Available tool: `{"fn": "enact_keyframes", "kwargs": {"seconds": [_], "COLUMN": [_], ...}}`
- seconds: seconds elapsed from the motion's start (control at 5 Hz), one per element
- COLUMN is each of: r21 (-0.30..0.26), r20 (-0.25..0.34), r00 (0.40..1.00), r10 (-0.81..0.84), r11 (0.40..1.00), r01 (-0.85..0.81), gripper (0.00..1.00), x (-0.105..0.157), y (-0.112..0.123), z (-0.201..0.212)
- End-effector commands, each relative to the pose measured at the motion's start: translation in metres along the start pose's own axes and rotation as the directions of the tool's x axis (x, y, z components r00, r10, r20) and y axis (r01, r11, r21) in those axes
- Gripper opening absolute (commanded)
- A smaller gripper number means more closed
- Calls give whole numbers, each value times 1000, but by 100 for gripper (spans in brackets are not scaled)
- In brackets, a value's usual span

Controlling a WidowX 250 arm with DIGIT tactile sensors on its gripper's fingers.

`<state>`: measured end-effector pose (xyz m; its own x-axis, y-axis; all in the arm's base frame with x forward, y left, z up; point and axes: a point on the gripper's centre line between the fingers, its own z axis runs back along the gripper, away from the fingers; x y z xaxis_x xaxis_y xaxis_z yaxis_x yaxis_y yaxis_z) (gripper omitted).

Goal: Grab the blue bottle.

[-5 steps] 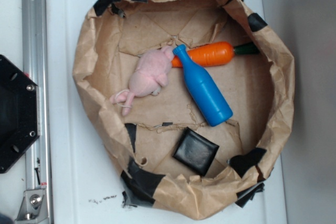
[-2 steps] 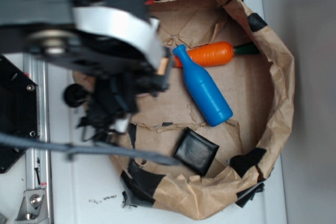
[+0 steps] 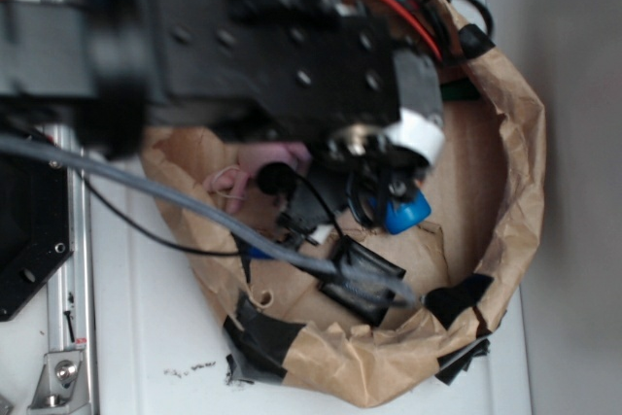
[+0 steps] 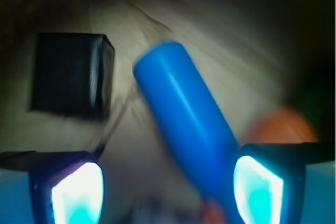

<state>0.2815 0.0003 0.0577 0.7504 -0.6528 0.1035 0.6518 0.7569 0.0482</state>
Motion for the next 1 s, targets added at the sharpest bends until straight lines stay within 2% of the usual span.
{"fn": "enact_keyframes", "kwargs": {"seconds": [0.0, 0.2, 0.4, 0.6, 0.8], "r21": [63, 57, 34, 64, 132], "r20": [15, 25, 54, 2, -61], "r00": [983, 990, 998, 991, 928], "r10": [-185, -140, -23, 132, 367], "r11": [981, 989, 999, 989, 925], "r01": [183, 139, 21, -132, -357], "gripper": [100, 0, 0, 0, 0], "x": [26, 23, 25, 20, 9], "y": [15, 18, 10, 3, 8], "z": [-33, -32, 11, 62, 112]}}
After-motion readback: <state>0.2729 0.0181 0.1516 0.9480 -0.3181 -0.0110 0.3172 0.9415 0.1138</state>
